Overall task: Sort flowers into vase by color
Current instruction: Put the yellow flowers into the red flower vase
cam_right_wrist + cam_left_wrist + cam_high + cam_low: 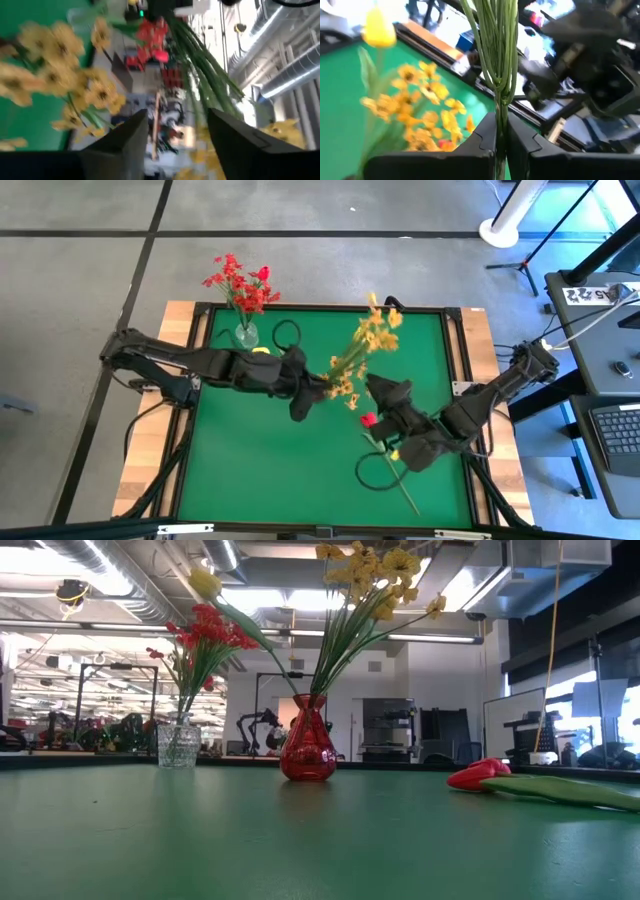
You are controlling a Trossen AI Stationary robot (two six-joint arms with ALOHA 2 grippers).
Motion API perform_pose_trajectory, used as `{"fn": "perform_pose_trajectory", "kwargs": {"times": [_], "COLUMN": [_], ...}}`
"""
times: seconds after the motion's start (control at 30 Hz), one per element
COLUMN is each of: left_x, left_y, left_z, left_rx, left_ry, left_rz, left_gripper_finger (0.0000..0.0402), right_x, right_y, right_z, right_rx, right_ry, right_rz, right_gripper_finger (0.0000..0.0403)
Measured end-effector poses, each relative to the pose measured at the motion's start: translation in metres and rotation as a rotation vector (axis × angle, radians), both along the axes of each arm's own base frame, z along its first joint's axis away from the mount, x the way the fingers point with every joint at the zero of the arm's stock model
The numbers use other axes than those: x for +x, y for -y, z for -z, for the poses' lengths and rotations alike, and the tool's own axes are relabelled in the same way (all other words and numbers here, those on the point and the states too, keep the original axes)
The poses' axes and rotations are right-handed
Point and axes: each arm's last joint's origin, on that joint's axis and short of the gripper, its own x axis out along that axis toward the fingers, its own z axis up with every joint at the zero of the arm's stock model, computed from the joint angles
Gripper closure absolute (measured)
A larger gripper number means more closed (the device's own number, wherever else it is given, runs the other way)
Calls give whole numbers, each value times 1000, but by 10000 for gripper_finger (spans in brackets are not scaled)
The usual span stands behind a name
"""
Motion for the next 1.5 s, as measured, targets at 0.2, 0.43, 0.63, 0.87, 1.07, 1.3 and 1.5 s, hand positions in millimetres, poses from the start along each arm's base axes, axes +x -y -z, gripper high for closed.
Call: {"fn": "perform_pose_trajectory", "kwargs": {"times": [0.2, 0.43, 0.63, 0.87, 1.07, 1.3, 1.5], "left_x": [-26, -50, -66, -67, -76, -79, -49], "left_y": [-5, 10, 48, 71, 65, 38, 10], "left_z": [-18, -34, -26, 39, 87, 119, 139], "left_rx": [116, 302, 476, 452, 351, 441, 510], "left_ry": [4, 27, 26, 89, 334, 584, 553], "left_rz": [-101, -197, -359, -343, -284, -268, -244], "left_gripper_finger": [390, 390, 390, 390, 390, 390, 390], "right_x": [-16, -56, -85, -105, -122, -144, -154], "right_y": [-17, -13, 9, 25, 38, 60, 69], "right_z": [-16, -41, -59, -45, -15, 5, 19], "right_rx": [179, 623, 940, 1094, 1177, 1244, 1246], "right_ry": [137, 267, 302, 320, 404, 548, 596], "right_rz": [-133, -342, -431, -573, -714, -807, -817], "right_gripper_finger": [150, 156, 174, 191, 201, 203, 203]}}
